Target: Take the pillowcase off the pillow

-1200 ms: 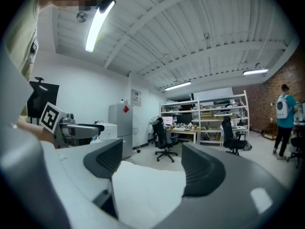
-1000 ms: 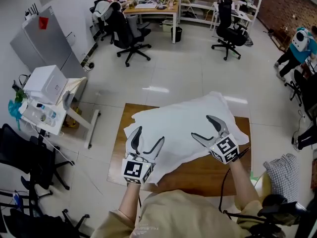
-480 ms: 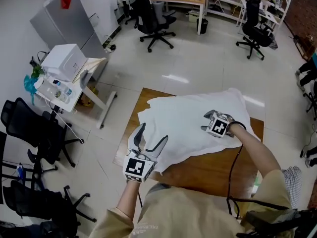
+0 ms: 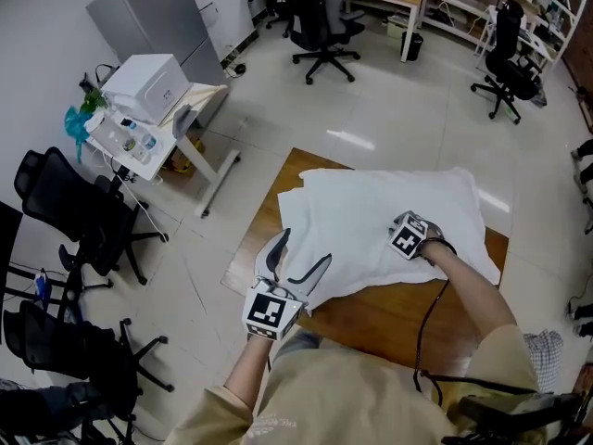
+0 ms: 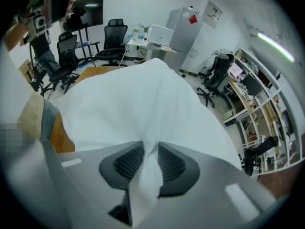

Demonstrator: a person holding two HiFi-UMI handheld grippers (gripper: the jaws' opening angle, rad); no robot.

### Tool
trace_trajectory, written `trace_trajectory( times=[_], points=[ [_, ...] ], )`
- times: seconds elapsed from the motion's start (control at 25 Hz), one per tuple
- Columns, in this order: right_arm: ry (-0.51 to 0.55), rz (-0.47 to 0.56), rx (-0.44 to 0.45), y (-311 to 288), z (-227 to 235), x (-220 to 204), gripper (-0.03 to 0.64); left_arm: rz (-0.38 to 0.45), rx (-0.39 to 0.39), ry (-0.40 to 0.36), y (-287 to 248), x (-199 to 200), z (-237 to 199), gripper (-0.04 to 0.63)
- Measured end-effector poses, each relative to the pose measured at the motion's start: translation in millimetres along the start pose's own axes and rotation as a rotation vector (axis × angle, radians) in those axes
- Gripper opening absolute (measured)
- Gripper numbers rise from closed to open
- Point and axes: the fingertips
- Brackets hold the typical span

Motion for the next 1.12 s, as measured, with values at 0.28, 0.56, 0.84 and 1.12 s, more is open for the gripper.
trace_trajectory(
  times=[0.28,0.56,0.84,1.12],
  points=[
    [-0.199,0.206,-0.013,26.3,-0.1,34.3,0.009,0.002,-0.007,0.015,5.9,-13.4,-10.4,0.374],
    [-0.199,0.278,-0.031,85.8,-10.8,54.0,0.005,0.003,-0.042,0.041,3.9,-8.5,1.3,0.374],
    [-0.234,0.335,-0.077,125.2,-28.5,74.9,0.000,0.020,-0.057,0.067,22.5,-2.2,-2.2,0.374],
    [-0.280,0.393,-0.087,168.5,-30.9,101.1,0.000,0.026,-0.048,0.119,27.9,-4.6,-11.3,0.374]
  ],
)
Point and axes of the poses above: the fingertips, and each gripper's own axes: y backward along the fingers, z to its right, x out of its top, and after that the axes turned 12 degrees about z, right-handed
